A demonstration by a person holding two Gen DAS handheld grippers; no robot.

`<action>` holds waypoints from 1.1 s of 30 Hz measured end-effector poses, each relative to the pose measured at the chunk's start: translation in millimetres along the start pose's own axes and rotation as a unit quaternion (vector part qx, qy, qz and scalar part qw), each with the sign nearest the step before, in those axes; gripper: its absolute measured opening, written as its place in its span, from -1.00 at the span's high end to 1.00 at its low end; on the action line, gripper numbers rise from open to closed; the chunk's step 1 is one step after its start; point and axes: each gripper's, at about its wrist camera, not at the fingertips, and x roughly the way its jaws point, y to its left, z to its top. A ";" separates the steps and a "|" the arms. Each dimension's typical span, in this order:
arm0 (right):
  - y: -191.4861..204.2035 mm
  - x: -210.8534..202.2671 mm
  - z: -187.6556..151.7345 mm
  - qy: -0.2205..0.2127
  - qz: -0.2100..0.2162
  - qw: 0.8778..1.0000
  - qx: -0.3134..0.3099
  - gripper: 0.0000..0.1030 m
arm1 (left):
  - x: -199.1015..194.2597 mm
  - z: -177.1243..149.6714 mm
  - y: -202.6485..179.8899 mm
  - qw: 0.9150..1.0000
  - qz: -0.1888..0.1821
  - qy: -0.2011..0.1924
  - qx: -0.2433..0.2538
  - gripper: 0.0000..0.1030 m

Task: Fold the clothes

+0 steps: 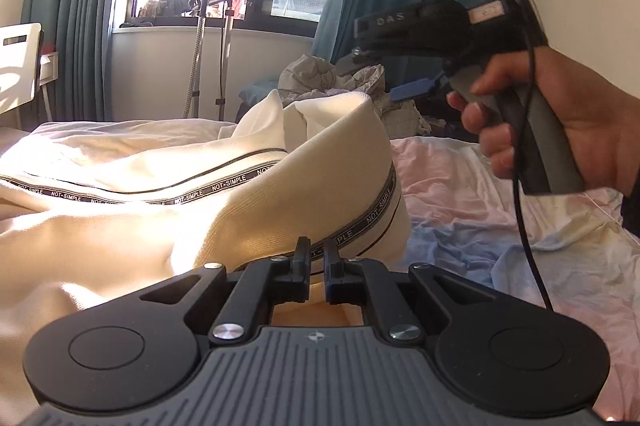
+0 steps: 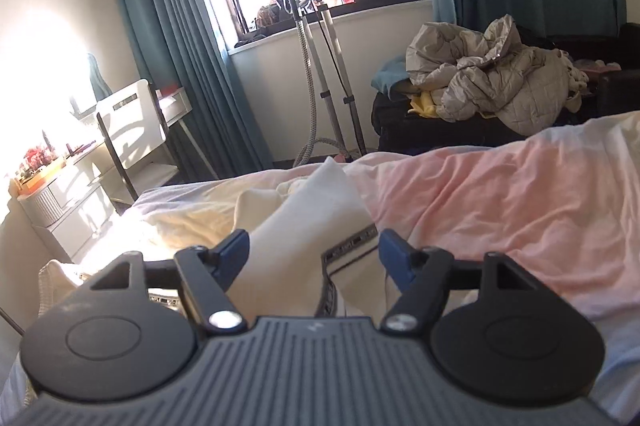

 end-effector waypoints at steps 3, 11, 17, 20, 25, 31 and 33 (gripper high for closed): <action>22.2 53.0 31.7 0.042 -0.017 0.999 -0.021 -0.48 | 2.4 -2.8 7.1 1.000 -0.006 -0.001 0.002 0.85; 19.4 97.5 21.5 0.095 -0.125 0.985 -0.075 0.90 | 0.4 -5.0 31.9 0.999 -0.030 0.002 -0.029 0.85; -10.0 -5.1 3.7 0.013 -0.144 0.989 0.012 0.93 | -17.8 -2.6 28.2 0.998 -0.046 -0.030 -0.031 0.85; -26.6 -62.1 -20.0 -0.013 -0.148 0.987 0.063 0.93 | -24.7 -3.2 24.3 0.997 -0.059 -0.034 -0.031 0.85; -48.8 -130.4 -72.9 -0.008 -0.155 0.979 0.130 0.93 | -42.3 -2.8 13.4 0.997 -0.062 -0.046 -0.018 0.85; -82.9 -160.9 -151.2 0.048 -0.131 0.965 0.222 0.93 | -59.0 0.9 -1.9 0.998 -0.046 -0.047 -0.008 0.84; -95.2 -162.5 -168.0 0.057 -0.112 0.960 0.251 0.92 | -62.2 2.1 -6.6 0.998 -0.035 -0.046 -0.004 0.84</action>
